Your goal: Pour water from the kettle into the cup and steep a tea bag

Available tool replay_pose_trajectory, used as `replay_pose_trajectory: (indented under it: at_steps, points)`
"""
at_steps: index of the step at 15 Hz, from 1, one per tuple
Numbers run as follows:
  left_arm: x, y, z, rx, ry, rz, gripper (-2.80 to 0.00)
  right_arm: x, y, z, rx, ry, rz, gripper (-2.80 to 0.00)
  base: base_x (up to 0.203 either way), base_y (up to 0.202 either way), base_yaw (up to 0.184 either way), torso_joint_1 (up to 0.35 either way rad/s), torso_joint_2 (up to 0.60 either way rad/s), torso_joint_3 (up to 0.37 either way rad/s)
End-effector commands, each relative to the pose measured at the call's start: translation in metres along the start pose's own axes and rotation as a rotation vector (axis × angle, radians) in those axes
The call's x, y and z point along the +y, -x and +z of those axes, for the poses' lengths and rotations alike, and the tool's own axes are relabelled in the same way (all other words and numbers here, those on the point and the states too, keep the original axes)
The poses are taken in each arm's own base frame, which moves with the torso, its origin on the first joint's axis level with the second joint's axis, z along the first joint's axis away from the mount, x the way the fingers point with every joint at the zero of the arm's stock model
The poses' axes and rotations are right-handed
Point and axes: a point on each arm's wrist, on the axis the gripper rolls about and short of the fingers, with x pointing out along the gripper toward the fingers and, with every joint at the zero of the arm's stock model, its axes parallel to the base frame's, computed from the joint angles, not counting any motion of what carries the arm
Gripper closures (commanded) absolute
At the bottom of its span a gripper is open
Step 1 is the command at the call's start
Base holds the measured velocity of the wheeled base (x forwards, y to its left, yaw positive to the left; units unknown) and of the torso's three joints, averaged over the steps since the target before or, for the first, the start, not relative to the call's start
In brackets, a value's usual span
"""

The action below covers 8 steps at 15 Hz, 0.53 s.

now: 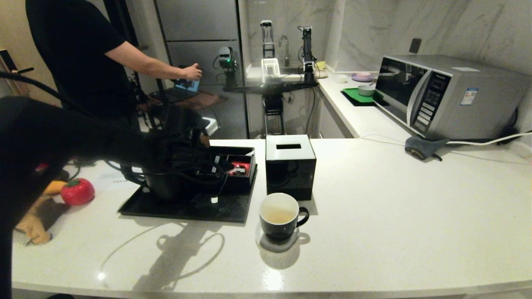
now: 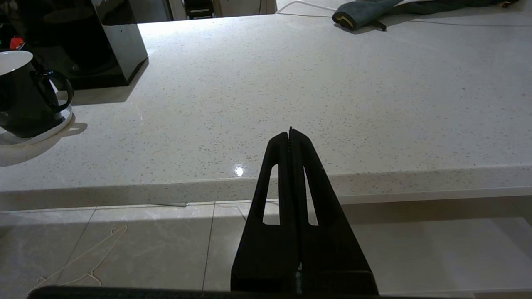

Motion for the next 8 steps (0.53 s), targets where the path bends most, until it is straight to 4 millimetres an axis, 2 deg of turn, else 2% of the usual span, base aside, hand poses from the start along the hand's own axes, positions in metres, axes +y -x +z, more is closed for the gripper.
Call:
replay_pose_trajectory:
  at_steps: [1, 8]
  points:
    - [0.0, -0.005, -0.003, 0.012, 0.0, -0.003, -2.8, 0.0, 0.0, 0.0, 0.001, 0.0, 0.001, 0.0, 0.0, 0.0, 0.0, 0.0, 0.0, 0.0]
    - [0.001, -0.018, -0.003, -0.026, -0.001, -0.002, -2.8, 0.0, 0.0, 0.0, 0.001, 0.0, 0.0, 0.0, 0.0, 0.0, 0.0, 0.0, 0.0, 0.0]
